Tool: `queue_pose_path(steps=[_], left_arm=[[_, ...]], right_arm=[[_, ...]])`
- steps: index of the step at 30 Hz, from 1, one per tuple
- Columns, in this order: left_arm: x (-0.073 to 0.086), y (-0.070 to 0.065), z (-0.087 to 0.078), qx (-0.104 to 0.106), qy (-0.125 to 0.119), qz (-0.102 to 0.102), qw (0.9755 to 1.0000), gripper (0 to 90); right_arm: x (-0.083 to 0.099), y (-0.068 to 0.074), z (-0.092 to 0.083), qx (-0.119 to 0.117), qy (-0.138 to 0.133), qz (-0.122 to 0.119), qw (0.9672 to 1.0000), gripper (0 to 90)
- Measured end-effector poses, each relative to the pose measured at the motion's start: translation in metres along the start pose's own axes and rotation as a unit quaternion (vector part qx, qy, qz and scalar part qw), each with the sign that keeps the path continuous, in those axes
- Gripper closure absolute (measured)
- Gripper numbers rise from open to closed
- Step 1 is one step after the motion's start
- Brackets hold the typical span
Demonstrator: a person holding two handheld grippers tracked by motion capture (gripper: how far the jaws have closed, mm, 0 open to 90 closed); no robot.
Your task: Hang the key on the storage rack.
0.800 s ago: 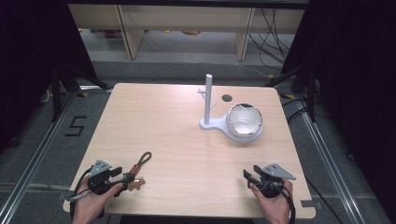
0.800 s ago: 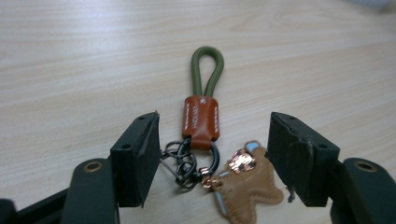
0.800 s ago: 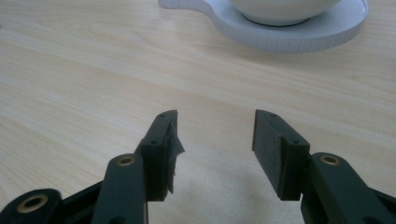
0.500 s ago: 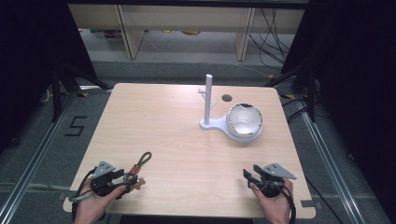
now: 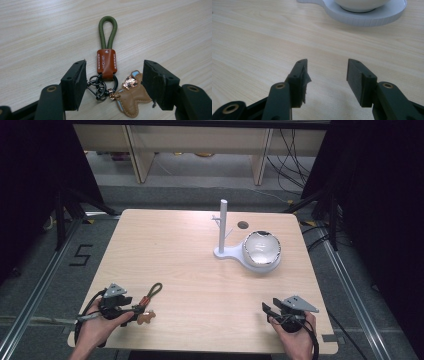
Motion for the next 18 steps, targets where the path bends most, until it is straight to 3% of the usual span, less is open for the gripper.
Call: queue_pose_path(steps=[4,5,6,8,9,10,12,13,14,15,17,18], left_arm=[[-0.004,0.001,0.002,0.001,0.009,-0.004,1.0,36.1],[-0.008,0.001,0.003,0.001,0.016,-0.01,0.9998,36.6],[-0.008,0.001,0.003,0.001,0.016,-0.01,0.9998,36.9],[-0.011,0.002,0.004,0.01,0.044,-0.018,0.9988,37.8],[-0.012,0.003,0.004,0.014,0.048,-0.016,0.9986,38.1],[-0.013,0.005,0.004,0.016,0.068,-0.008,0.9975,38.6],[-0.014,0.005,0.005,0.014,0.069,-0.009,0.9975,39.2],[-0.016,0.007,0.007,0.014,0.084,-0.006,0.9964,39.6],[-0.016,0.007,0.007,0.014,0.084,-0.006,0.9964,39.9],[-0.018,0.008,0.008,0.016,0.098,-0.007,0.995,40.3],[-0.02,0.008,0.009,0.017,0.114,-0.006,0.9934,41.2],[-0.021,0.008,0.01,0.017,0.117,-0.006,0.9929,42.0]], right_arm=[[0.0,0.001,-0.001,-0.004,0.004,0.003,1.0,52.7],[0.001,0.004,-0.002,0.003,0.014,0.023,0.9996,52.8],[0.001,0.004,-0.002,0.003,0.014,0.023,0.9996,52.8],[0.001,0.004,-0.001,0.002,0.004,0.014,0.9999,52.9],[0.001,0.005,-0.002,0.002,0.013,0.019,0.9997,52.9],[0.001,0.003,-0.001,0.002,0.007,0.008,0.9999,52.9],[0.0,0.004,-0.001,0.001,0.005,0.007,1.0,52.9],[0.0,0.005,-0.001,-0.005,0.007,0.014,0.9999,52.9],[0.0,0.004,-0.001,-0.004,0.007,0.015,0.9999,52.9],[-0.001,0.004,0.0,-0.013,-0.004,0.016,0.9998,52.9],[-0.001,0.001,0.0,-0.004,-0.004,-0.001,1.0,52.9],[-0.001,0.002,0.001,-0.012,-0.007,0.001,0.9999,52.9]])
Point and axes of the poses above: each handheld gripper's, and its own axes: z roughly forward along the jaws, x roughly out of its underside, y roughly to its left, the point moved 4 cm from there along z, roughly forward along the jaws, and after that the axes turned 3 degrees about x, right-handed, at the moved point
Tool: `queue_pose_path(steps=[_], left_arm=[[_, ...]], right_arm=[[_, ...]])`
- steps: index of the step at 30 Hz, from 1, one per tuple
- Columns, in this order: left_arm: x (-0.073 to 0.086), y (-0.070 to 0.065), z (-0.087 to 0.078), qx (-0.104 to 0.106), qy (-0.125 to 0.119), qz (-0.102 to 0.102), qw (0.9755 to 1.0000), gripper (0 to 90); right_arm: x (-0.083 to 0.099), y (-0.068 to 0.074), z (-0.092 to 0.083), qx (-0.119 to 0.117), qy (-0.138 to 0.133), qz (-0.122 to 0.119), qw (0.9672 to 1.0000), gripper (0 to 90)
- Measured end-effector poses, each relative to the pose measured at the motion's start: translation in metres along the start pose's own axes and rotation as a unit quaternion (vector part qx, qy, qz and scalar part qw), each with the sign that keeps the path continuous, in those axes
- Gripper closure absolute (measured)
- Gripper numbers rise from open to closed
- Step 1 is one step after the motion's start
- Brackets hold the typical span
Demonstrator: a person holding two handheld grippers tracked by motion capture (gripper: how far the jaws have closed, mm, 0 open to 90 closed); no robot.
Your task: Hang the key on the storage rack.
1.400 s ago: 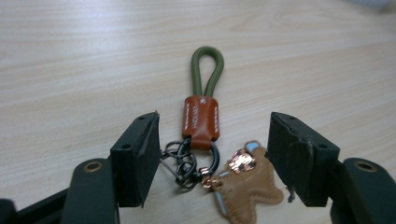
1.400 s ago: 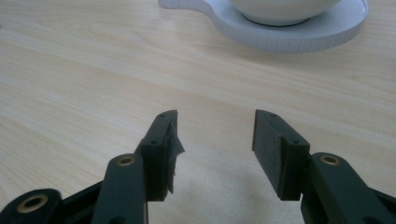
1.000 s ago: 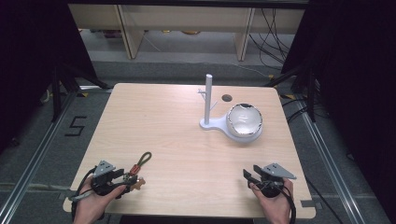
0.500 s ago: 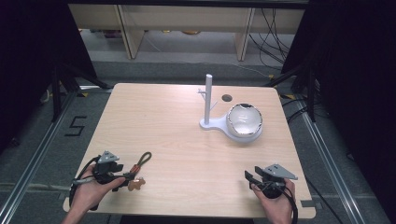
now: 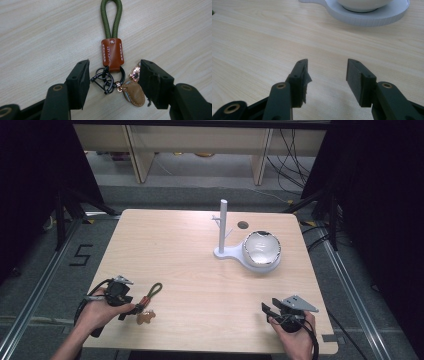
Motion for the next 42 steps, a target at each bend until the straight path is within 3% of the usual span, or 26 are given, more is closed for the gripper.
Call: queue_pose_path(steps=[2,6,17,19,20,22,29,30,34,36,37,38,41,42], left_arm=[[-0.001,0.0,0.0,-0.001,0.007,0.001,1.0,43.2],[-0.005,0.0,0.003,0.0,0.021,0.007,0.9998,46.2],[-0.019,0.002,0.014,-0.019,0.061,0.025,0.9977,49.9],[-0.021,0.002,0.017,-0.022,0.058,0.026,0.9977,49.9],[-0.022,0.002,0.017,-0.025,0.062,0.027,0.9974,50.0],[-0.023,0.001,0.019,-0.025,0.059,0.027,0.9976,50.1],[-0.031,-0.002,0.027,-0.035,0.08,0.041,0.9953,51.3],[-0.031,-0.002,0.028,-0.037,0.083,0.041,0.9951,51.9],[-0.031,-0.002,0.03,-0.041,0.088,0.041,0.9945,54.2],[-0.031,-0.004,0.029,-0.041,0.092,0.038,0.9942,55.3],[-0.031,-0.005,0.029,-0.04,0.092,0.037,0.9943,55.4],[-0.032,-0.004,0.029,-0.039,0.095,0.037,0.9941,55.8],[-0.032,-0.004,0.03,-0.039,0.096,0.035,0.994,56.4],[-0.032,-0.004,0.03,-0.039,0.098,0.039,0.9936,56.9]], right_arm=[[0.0,0.0,-0.002,0.006,0.009,-0.003,0.9999,52.9],[0.0,0.0,-0.001,-0.002,-0.001,0.0,1.0,52.9],[0.001,0.001,-0.002,0.001,0.006,-0.002,1.0,52.8],[0.001,0.001,-0.002,0.001,0.006,-0.002,1.0,52.8],[0.002,0.004,-0.003,0.005,0.018,0.024,0.9995,52.8],[0.001,0.003,-0.002,0.003,0.012,0.013,0.9998,52.8],[0.001,0.004,-0.003,0.003,0.014,0.017,0.9998,52.8],[0.001,0.0,-0.002,0.004,0.01,-0.001,0.9999,52.8],[0.001,0.0,-0.001,-0.003,-0.001,0.001,1.0,52.9],[0.001,0.0,-0.002,0.004,0.01,0.0,0.9999,52.8],[0.002,0.004,-0.003,0.003,0.015,0.019,0.9997,52.9],[0.001,0.0,-0.002,0.004,0.01,-0.002,0.9999,52.9],[0.001,0.001,-0.002,0.002,0.01,-0.001,0.9999,52.9],[0.002,0.003,-0.003,0.002,0.014,0.013,0.9998,52.9]])
Point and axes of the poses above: each handheld gripper's, and its own axes: z roughly forward along the jaws, x roughly out of its underside, y roughly to its left, the point moved 4 cm from there along z, roughly forward along the jaws, and after that the axes turned 3 degrees about x, right-handed, at the moved point
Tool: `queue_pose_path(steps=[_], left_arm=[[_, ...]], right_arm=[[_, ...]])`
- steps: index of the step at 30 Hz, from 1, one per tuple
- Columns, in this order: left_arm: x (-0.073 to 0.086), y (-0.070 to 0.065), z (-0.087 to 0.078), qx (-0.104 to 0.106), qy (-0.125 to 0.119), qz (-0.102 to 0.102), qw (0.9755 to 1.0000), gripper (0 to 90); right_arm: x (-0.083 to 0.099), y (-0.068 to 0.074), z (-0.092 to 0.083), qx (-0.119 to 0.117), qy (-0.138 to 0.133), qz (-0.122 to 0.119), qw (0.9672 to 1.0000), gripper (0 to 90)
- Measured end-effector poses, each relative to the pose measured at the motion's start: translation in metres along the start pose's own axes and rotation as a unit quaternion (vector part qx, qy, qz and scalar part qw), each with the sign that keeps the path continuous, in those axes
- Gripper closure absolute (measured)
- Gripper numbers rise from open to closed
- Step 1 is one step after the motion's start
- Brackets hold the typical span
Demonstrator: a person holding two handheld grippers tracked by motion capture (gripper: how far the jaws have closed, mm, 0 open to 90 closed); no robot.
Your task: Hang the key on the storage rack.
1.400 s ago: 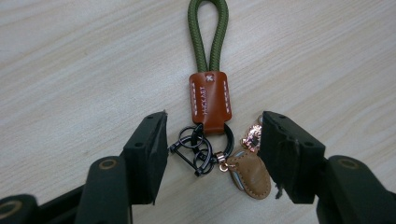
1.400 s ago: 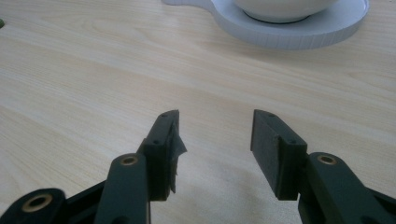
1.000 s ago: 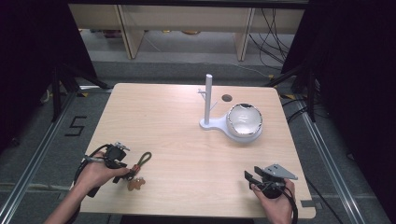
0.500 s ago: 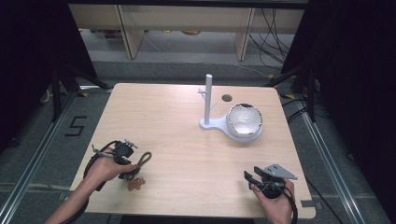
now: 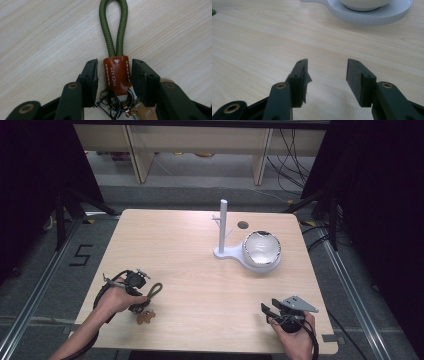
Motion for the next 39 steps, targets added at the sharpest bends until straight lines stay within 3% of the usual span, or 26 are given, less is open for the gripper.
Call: queue_pose_path(steps=[1,3,4,6,8,9,10,12,13,16,24,26,27,33,34,35,36,39], left_arm=[[0.0,0.0,0.001,-0.001,0.003,0.002,1.0,57.3],[0.001,-0.001,0.001,0.0,0.007,0.005,1.0,57.6],[0.001,-0.002,0.002,0.002,0.008,0.0,1.0,57.9],[0.001,-0.003,0.002,0.002,0.008,-0.003,1.0,58.7],[0.002,-0.001,0.002,0.004,0.017,0.009,0.9998,60.1],[0.002,-0.001,0.003,0.006,0.018,0.007,0.9998,60.6],[0.002,-0.001,0.003,0.006,0.018,0.007,0.9998,60.9],[0.002,-0.003,0.004,0.01,0.012,-0.018,0.9997,61.3],[0.002,-0.001,0.003,0.011,0.024,-0.001,0.9997,61.4],[0.002,-0.002,0.003,0.01,0.024,-0.011,0.9996,61.7],[0.001,-0.002,0.003,0.008,0.036,-0.005,0.9993,66.3],[0.001,-0.003,0.003,0.009,0.032,-0.001,0.9994,66.9],[0.001,0.0,0.003,0.007,0.029,0.017,0.9994,67.2],[0.007,0.001,0.002,0.014,-0.006,0.006,0.9999,68.0],[0.008,-0.002,0.002,0.018,-0.014,-0.009,0.9997,68.0],[0.008,0.002,0.001,0.015,-0.019,0.012,0.9996,68.1],[0.008,0.002,0.001,0.015,-0.019,0.012,0.9996,68.1],[0.012,0.001,0.0,0.024,-0.059,0.01,0.9979,68.1]], right_arm=[[-0.001,-0.003,0.001,0.001,-0.003,-0.013,0.9999,52.9],[-0.001,-0.003,0.001,0.001,-0.004,-0.014,0.9999,52.9],[0.0,0.0,0.0,0.001,0.002,0.012,0.9999,52.9],[0.0,0.0,0.0,-0.003,-0.001,0.008,1.0,52.9],[0.0,0.0,0.001,-0.004,-0.003,0.006,1.0,52.9],[-0.001,-0.003,0.002,-0.004,-0.008,-0.012,0.9999,53.0],[-0.001,-0.003,0.002,-0.004,-0.008,-0.012,0.9999,53.0],[-0.001,-0.003,0.001,-0.006,-0.007,-0.01,0.9999,53.0],[0.0,0.0,0.0,0.001,0.003,0.004,1.0,53.1],[0.0,0.0,0.001,-0.003,-0.002,0.007,1.0,53.1],[0.001,0.0,0.001,0.001,0.003,0.0,1.0,53.2],[0.0,0.0,0.001,-0.004,-0.002,0.005,1.0,53.2],[0.001,-0.001,0.0,0.0,0.002,0.003,1.0,53.2],[0.0,0.0,0.001,-0.004,-0.009,0.008,0.9999,53.2],[0.0,0.0,0.001,-0.004,-0.01,0.009,0.9999,53.2],[0.0,0.0,0.001,-0.004,-0.011,0.009,0.9999,53.2],[0.0,0.0,0.001,-0.004,-0.011,0.009,0.9999,53.2],[0.0,-0.004,0.001,-0.001,-0.009,-0.006,0.9999,53.2]])
Point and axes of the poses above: each handheld gripper's, and its own axes: z roughly forward along the jaws, x roughly out of its underside, y roughly to its left, the point moved 4 cm from there along z, roughly forward along the jaws, and after that the axes turned 3 degrees about x, right-handed, at the moved point
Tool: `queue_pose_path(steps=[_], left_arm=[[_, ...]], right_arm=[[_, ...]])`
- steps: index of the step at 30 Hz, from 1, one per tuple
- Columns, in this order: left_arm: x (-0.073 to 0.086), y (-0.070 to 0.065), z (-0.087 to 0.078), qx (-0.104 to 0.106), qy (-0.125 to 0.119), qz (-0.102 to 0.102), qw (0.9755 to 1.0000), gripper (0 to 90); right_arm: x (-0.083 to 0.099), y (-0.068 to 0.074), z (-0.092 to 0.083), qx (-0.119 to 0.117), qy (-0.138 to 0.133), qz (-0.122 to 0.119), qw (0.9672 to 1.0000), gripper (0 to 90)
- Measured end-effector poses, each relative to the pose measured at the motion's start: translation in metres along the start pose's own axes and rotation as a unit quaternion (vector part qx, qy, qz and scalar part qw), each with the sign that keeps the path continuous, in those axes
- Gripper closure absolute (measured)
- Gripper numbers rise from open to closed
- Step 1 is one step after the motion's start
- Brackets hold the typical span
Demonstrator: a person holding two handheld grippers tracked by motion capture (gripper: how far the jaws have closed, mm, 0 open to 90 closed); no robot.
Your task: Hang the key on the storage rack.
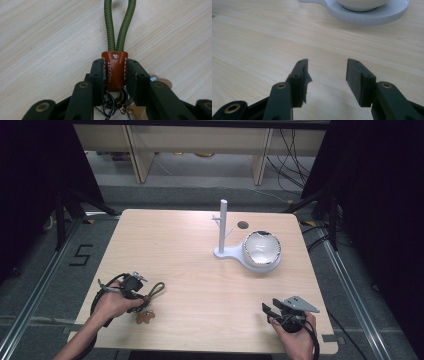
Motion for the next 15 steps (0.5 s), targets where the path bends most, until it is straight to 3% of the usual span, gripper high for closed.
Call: queue_pose_path(steps=[2,3,4,5,7,13,15], left_arm=[[0.002,-0.001,-0.002,0.004,-0.024,0.001,0.9997,68.1],[0.002,-0.001,-0.002,0.004,-0.024,0.001,0.9997,68.1],[0.004,-0.003,-0.003,0.005,-0.051,0.0,0.9987,68.1],[0.004,-0.003,-0.003,0.005,-0.051,0.0,0.9987,68.1],[0.007,-0.006,-0.007,0.006,-0.081,0.001,0.9967,68.0],[0.012,-0.01,-0.011,0.012,-0.111,-0.007,0.9937,68.0],[0.014,-0.01,-0.012,0.006,-0.137,-0.012,0.9905,68.0]], right_arm=[[0.0,0.0,0.0,0.002,-0.001,-0.003,1.0,53.2],[0.0,0.0,0.0,0.002,-0.001,-0.003,1.0,53.2],[0.0,-0.001,0.0,0.004,-0.003,-0.005,1.0,53.2],[0.0,-0.001,0.0,0.004,-0.003,-0.005,1.0,53.2],[0.0,0.0,0.0,0.003,-0.002,-0.002,1.0,53.2],[0.0,-0.001,-0.001,0.006,0.001,-0.006,1.0,53.2],[0.0,-0.001,-0.001,0.007,0.002,-0.007,0.9999,53.2]])
Point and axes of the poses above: each handheld gripper's, and its own axes: z roughly forward along the jaws, x roughly out of its underside, y roughly to its left, the point moved 4 cm from there along z, roughly forward along the jaws, and after that the axes turned 3 degrees about x, right-handed, at the moved point
